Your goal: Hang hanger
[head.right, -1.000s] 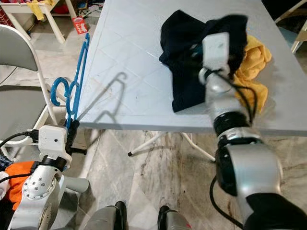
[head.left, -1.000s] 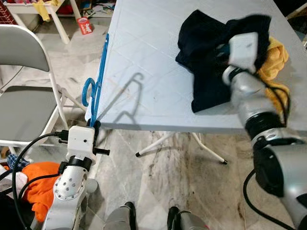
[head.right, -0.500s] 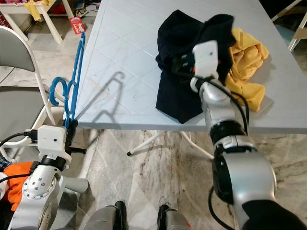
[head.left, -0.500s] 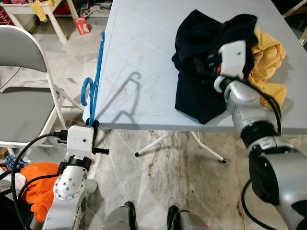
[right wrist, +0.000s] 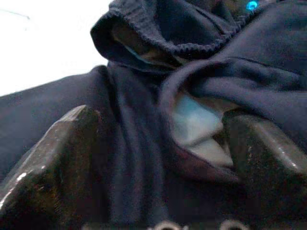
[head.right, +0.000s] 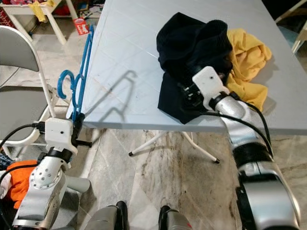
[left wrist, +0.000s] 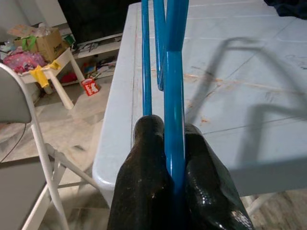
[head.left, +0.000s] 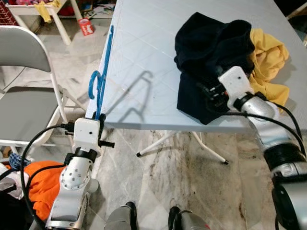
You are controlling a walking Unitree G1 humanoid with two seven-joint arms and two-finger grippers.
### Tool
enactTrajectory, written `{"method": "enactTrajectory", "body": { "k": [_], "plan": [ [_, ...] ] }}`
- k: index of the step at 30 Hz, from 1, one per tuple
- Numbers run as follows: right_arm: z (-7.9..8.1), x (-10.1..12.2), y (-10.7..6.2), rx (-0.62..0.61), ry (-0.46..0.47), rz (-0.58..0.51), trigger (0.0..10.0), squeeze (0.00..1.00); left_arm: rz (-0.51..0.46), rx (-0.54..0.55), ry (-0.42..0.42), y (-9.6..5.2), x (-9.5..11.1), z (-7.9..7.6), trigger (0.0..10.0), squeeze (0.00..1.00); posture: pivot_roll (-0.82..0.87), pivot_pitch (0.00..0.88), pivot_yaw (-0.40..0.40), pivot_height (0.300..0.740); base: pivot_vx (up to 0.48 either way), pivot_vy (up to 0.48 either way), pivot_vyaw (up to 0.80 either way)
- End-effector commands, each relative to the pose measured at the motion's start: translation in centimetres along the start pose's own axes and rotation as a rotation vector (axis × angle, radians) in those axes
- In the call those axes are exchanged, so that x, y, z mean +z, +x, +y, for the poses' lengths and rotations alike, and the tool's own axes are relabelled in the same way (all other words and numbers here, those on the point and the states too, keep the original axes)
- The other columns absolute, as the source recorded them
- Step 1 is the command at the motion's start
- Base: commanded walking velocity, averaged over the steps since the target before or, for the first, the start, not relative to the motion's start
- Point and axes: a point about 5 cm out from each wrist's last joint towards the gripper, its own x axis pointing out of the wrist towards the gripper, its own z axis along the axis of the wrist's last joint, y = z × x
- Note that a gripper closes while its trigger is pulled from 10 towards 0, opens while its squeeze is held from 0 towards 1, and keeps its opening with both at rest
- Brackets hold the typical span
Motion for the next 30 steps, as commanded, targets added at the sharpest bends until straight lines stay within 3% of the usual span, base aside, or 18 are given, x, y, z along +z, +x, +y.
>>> {"method": "enactTrajectory", "body": {
  "k": [1,8,12,15,18,25,30],
  "plan": [
    [-0.7,0.4,-0.6,-0.056,0.003,-0.022,10.0,0.0,0.047,-0.029,-0.006,0.0,-1.0,-0.5,10.0,0.0,0.01,0.19,0.033,0.74,0.0,0.0,0.0],
    [-2.1,1.6,-3.1,-0.277,0.098,-0.13,10.0,0.0,0.034,-0.028,-0.011,0.4,-1.1,-0.8,10.0,0.0,-0.02,0.182,0.026,0.74,0.0,0.0,0.0],
    [-1.9,0.8,-4.3,-0.381,0.165,-0.117,10.0,0.0,0.046,-0.015,-0.017,0.3,-1.4,-0.8,10.0,0.0,-0.03,0.183,0.022,0.74,0.0,0.0,0.0],
    [-1.1,-0.3,-5.0,-0.429,0.21,-0.085,10.0,0.0,0.057,-0.012,-0.011,0.2,-1.7,-0.7,10.0,0.0,-0.03,0.182,0.018,0.74,0.0,0.0,0.0],
    [1.3,-2.2,-6.4,-0.523,0.345,-0.013,10.0,0.0,0.072,-0.014,-0.009,0.1,-2.2,-0.7,10.0,0.0,-0.04,0.18,0.016,0.74,0.0,0.0,0.0],
    [5.3,-3.7,-8.3,-0.549,0.453,0.086,10.0,0.0,0.119,-0.046,-0.02,0.3,-3.6,-1.1,10.0,0.0,-0.08,0.159,0.037,0.74,0.0,0.0,0.0],
    [6.0,-3.7,-9.4,-0.556,0.479,0.11,10.0,0.0,0.132,-0.079,0.006,0.7,-4.0,-1.4,10.0,0.0,-0.09,0.148,0.052,0.74,0.0,0.0,0.0]
  ]
}}
